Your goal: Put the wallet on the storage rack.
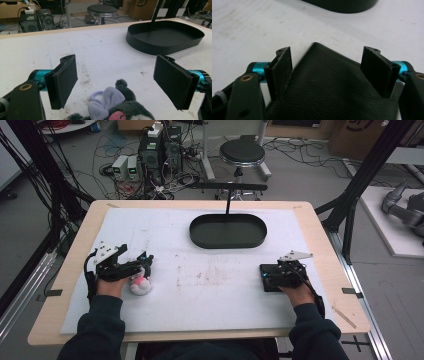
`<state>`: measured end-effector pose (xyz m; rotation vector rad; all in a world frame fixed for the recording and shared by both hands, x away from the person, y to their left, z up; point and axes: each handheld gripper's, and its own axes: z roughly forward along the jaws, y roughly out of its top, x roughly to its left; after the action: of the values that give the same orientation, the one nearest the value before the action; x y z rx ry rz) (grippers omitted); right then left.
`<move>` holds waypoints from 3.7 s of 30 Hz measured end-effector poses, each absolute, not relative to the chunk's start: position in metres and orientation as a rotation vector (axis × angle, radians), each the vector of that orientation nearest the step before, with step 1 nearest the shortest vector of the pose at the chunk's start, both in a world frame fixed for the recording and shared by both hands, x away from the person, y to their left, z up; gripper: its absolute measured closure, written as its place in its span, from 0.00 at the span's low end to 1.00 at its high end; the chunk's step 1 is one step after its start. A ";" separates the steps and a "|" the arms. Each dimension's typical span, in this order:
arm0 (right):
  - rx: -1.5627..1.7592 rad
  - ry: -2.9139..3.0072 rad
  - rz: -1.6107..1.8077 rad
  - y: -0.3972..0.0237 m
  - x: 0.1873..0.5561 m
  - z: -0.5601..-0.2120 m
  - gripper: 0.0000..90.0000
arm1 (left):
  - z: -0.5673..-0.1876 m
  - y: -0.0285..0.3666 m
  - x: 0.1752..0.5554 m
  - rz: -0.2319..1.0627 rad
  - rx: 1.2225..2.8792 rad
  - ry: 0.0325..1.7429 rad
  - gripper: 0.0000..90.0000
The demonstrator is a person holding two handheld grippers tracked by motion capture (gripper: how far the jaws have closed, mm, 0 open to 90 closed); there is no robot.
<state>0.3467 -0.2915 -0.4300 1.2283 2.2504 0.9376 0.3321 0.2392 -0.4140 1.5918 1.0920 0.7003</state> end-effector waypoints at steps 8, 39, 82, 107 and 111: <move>1.110 2.308 0.753 -0.276 0.345 -0.439 0.29 | -0.414 0.240 0.333 0.703 1.594 1.095 0.21; 0.877 2.012 1.179 -0.289 0.319 -0.374 0.96 | -0.415 0.241 0.333 0.707 1.593 1.104 0.22; 1.247 1.797 1.266 -0.337 0.329 -0.386 0.29 | -0.415 0.242 0.334 0.701 1.589 1.110 0.22; 1.286 1.938 1.069 -0.321 0.334 -0.397 0.86 | -0.415 0.242 0.334 0.706 1.594 1.108 0.22; 1.260 1.923 1.108 -0.320 0.335 -0.391 0.86 | -0.416 0.243 0.334 0.710 1.593 1.113 0.22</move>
<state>0.3346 -0.3199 -0.3913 1.2596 1.9227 1.1080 0.3340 0.2428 -0.4155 1.5929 1.1128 0.7096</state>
